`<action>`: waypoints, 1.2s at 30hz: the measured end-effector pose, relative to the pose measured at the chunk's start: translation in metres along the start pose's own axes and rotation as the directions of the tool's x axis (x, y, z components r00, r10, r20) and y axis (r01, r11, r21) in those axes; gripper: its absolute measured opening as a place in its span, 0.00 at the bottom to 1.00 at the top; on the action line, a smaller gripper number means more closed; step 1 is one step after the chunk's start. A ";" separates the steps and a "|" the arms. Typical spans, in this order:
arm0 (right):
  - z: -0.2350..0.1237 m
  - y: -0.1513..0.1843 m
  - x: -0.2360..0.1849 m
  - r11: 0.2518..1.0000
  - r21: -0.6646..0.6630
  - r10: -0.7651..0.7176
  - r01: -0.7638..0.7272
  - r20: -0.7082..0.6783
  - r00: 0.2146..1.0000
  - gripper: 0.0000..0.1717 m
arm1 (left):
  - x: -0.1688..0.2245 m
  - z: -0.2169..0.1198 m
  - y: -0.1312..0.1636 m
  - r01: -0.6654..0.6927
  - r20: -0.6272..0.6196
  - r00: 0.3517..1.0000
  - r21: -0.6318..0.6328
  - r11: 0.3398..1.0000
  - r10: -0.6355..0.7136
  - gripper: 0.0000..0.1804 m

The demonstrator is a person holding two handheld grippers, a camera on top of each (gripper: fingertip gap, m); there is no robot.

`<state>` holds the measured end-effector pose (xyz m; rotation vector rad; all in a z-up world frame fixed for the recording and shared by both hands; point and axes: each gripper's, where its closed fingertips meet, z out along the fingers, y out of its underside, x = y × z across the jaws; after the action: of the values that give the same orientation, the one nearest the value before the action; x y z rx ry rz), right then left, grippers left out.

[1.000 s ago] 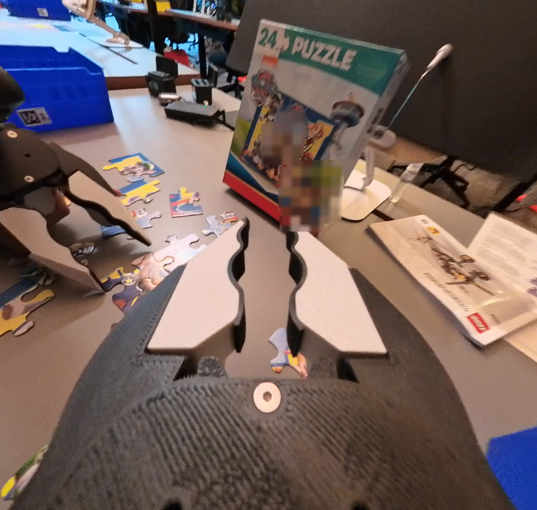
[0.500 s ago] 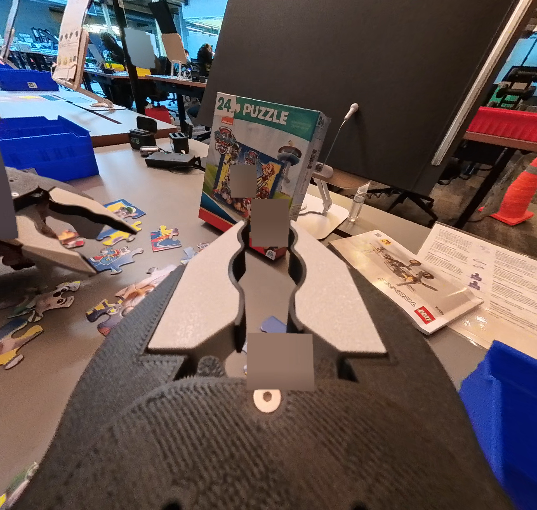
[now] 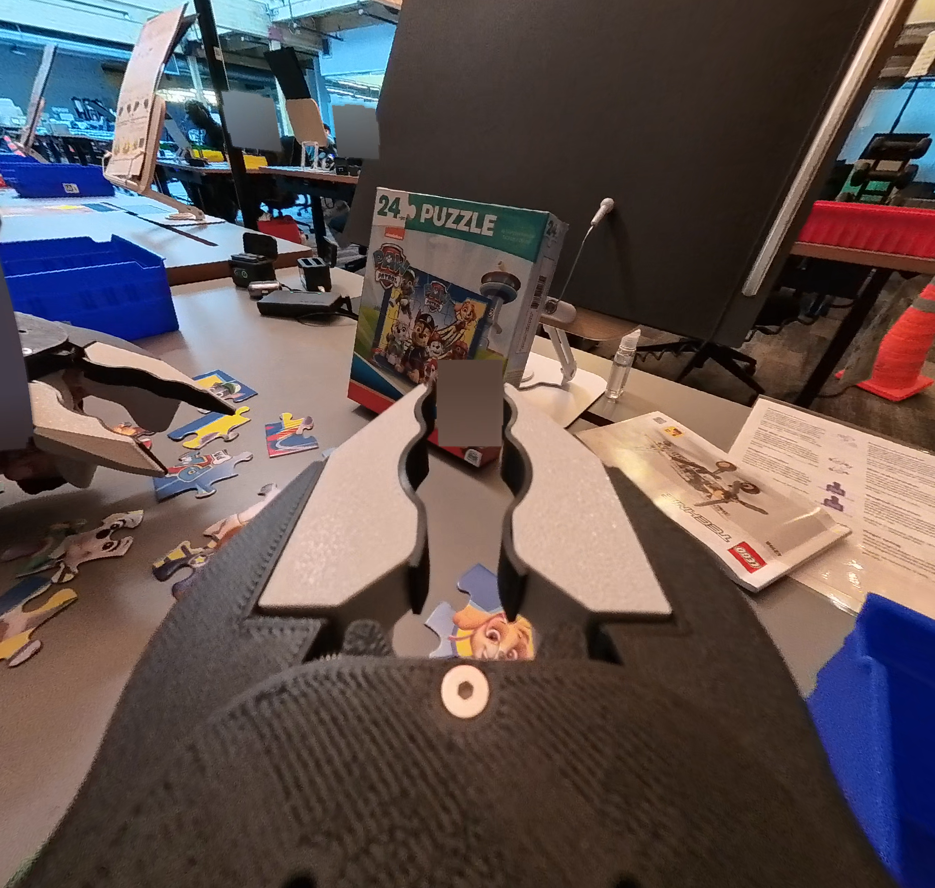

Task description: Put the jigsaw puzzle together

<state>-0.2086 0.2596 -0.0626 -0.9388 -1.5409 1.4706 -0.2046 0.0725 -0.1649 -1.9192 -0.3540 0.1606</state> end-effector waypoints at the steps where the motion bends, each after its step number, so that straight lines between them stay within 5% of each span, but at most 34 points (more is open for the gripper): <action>1: 0.000 0.000 0.000 1.000 0.003 0.006 -0.006 0.002 1.000 0.12 | 0.000 0.000 0.000 0.000 -0.001 1.000 0.000 1.000 0.000 0.37; 36: -0.001 -0.003 -0.002 1.000 0.024 0.017 -0.018 0.010 1.000 0.12 | 0.003 0.004 0.005 -0.008 -0.006 1.000 -0.026 1.000 0.008 0.37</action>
<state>-0.2073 0.2579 -0.0593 -0.9344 -1.5223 1.5049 -0.2021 0.0754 -0.1714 -1.9468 -0.3459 0.1563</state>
